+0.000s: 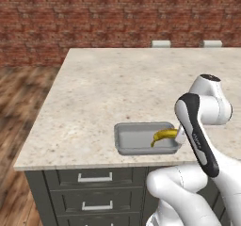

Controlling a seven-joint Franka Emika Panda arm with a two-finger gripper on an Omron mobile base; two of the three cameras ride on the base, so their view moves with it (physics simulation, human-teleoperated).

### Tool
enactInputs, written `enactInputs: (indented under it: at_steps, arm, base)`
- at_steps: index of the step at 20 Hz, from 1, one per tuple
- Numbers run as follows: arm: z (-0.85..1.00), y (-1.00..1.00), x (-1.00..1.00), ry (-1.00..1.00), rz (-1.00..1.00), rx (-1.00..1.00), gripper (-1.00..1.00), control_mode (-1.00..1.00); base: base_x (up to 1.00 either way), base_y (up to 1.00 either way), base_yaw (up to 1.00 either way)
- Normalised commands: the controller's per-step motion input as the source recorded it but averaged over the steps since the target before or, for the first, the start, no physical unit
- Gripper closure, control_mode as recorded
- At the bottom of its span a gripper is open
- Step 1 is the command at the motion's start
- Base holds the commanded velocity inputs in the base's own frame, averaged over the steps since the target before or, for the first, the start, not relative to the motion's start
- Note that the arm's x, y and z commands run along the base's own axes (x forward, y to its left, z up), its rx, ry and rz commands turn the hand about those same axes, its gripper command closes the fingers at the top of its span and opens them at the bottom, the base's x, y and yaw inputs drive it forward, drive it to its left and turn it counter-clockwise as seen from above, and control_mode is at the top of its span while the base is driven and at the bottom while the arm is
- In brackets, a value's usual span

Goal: Pick the tangerine and banana from the fridge and place them inside the tupperware on the counter.

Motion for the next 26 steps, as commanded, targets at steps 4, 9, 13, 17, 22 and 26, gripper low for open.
enactInputs:
  at_steps: [4, 9, 13, 17, 22, 26]
  arm:
    - [-0.33, -0.1, 0.6, 0.0, 0.0, 0.0, 1.0, -1.0]
    - [-0.34, -0.05, 0.58, 0.0, 0.0, 0.0, 1.0, -1.0]
    - [-0.34, -0.01, 0.47, 0.0, 0.0, 0.0, 1.0, -1.0]
    - [-0.37, 0.0, 0.36, 0.0, 0.0, 0.0, 1.0, -1.0]
    - [-0.29, 0.0, 0.28, 0.02, 0.0, 0.0, 1.0, -1.0]
    - [-0.27, 0.0, 0.26, 0.05, 0.0, 0.0, 1.0, -1.0]
  base:
    - [0.0, 0.0, 0.0]
    - [0.0, 0.0, 0.0]
    - [0.0, 0.0, 0.0]
    - [0.0, 0.0, 0.0]
    - [0.0, 0.0, 0.0]
    - [0.0, 0.0, 0.0]
